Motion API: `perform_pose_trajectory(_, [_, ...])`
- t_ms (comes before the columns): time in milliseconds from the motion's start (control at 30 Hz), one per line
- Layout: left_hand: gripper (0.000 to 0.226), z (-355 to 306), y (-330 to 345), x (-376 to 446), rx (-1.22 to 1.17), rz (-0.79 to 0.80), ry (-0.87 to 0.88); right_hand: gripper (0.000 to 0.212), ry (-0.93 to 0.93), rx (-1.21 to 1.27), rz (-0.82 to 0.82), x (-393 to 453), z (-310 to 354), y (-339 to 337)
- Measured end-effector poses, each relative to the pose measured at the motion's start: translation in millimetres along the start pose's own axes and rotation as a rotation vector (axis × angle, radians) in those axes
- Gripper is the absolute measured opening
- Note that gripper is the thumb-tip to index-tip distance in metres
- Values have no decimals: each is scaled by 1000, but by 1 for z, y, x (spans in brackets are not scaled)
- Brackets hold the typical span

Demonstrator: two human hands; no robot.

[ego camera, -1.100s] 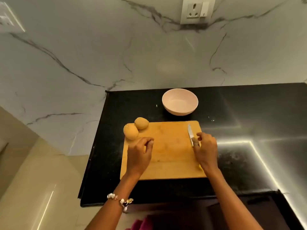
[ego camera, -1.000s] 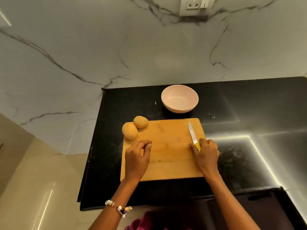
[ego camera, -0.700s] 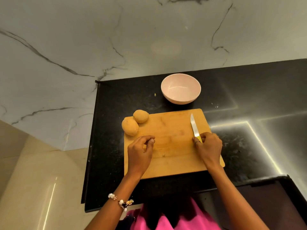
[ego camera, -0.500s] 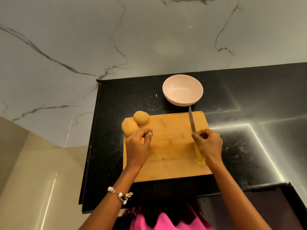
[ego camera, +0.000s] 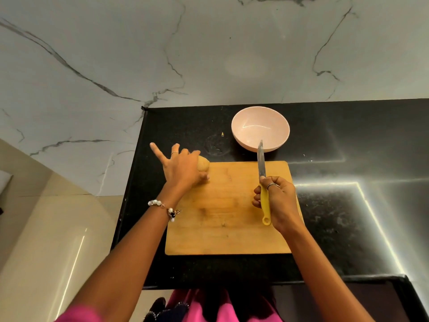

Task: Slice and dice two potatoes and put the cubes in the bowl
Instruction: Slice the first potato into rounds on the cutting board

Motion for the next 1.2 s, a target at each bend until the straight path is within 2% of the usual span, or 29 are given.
perform_pose_trajectory(100, [60,-2,1,3,6,-42,31,17,12,-26,-3,1,-2,-1])
perform_pose_trajectory(200, [60,-5,2,0,-64,-132,54,18,15,-57,-6,0,-2,-4])
perform_pose_trajectory(333, [63,-23,2,-14,-335,-212,86,17,-5,-100,-6,-7,-2,-8])
perform_pose_trajectory(467, [70,-59,12,-39,-706,-259,160,20,-47,-236,-9,-17,-13,-16])
perform_pose_trajectory(533, [69,-75,18,-50,-801,-274,187,22,-89,-308,-40,-23,-20,-21])
perform_pose_trajectory(867, [67,-97,50,-69,-750,-301,173,35,-400,-774,-308,-58,-52,-26])
perform_pose_trajectory(1067, [66,-93,47,-68,-821,-252,295,39,-515,-890,-275,-68,-54,-16])
perform_pose_trajectory(1200, [59,-88,45,-72,-823,-303,310,40,-567,-930,-291,-76,-58,-12])
Point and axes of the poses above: each hand's wrist, its own x-axis towards the middle knuckle, its own y-axis out of the palm, z = x × y, the point moved 3 cm from there along x, towards the middle knuckle, and after that the axes turned 14 degrees about y, right-handed, at the moved point
